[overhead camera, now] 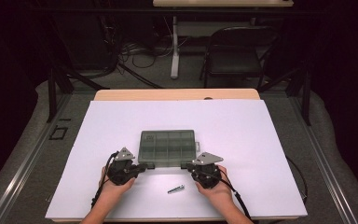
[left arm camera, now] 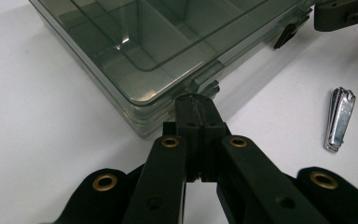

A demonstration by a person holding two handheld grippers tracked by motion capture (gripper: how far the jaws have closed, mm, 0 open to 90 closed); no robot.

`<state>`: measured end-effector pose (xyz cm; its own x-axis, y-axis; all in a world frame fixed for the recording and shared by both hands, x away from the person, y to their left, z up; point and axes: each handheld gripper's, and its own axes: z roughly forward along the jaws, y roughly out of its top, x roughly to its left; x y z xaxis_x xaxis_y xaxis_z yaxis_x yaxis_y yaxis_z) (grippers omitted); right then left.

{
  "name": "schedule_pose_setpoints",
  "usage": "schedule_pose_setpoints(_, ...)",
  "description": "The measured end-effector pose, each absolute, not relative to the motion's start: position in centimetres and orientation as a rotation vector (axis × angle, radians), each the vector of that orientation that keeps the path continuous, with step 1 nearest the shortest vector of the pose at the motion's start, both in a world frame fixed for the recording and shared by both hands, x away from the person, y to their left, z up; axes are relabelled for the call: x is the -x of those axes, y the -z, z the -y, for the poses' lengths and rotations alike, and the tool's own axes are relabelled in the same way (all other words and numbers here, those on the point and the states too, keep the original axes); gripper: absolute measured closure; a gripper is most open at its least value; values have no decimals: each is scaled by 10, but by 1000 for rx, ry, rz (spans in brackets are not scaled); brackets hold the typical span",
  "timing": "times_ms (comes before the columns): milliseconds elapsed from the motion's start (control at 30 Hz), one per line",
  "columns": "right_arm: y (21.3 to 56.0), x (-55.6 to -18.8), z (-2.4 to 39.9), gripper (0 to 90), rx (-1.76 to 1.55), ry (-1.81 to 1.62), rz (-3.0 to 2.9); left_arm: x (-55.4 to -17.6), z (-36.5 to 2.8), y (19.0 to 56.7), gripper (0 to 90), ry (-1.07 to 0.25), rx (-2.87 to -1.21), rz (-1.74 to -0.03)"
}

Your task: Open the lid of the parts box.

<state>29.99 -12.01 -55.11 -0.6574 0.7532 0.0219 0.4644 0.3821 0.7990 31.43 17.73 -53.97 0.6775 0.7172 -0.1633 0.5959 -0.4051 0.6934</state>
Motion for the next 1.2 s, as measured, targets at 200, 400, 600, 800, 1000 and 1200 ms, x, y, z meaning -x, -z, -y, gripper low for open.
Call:
schedule_pose_setpoints(200,552,-300,119,900,-1060,-1163,-2295,-314,-176,540,900,-210,-2136,-998)
schedule_pose_setpoints(400,552,-300,119,900,-1064,-1164,-2292,-314,-175,540,900,-209,-2130,-1003)
schedule_pose_setpoints(600,551,-300,119,900,-1059,-1180,-2274,-313,-175,539,900,-221,-2117,-1000)
schedule_pose_setpoints(800,546,-299,121,900,-1054,-1216,-2241,-312,-175,537,900,-254,-2085,-999)
schedule_pose_setpoints(1000,543,-300,123,900,-1059,-1220,-2221,-312,-176,534,900,-276,-2062,-1004)
schedule_pose_setpoints(1200,540,-303,127,900,-1075,-1205,-2207,-313,-180,531,900,-292,-2037,-1023)
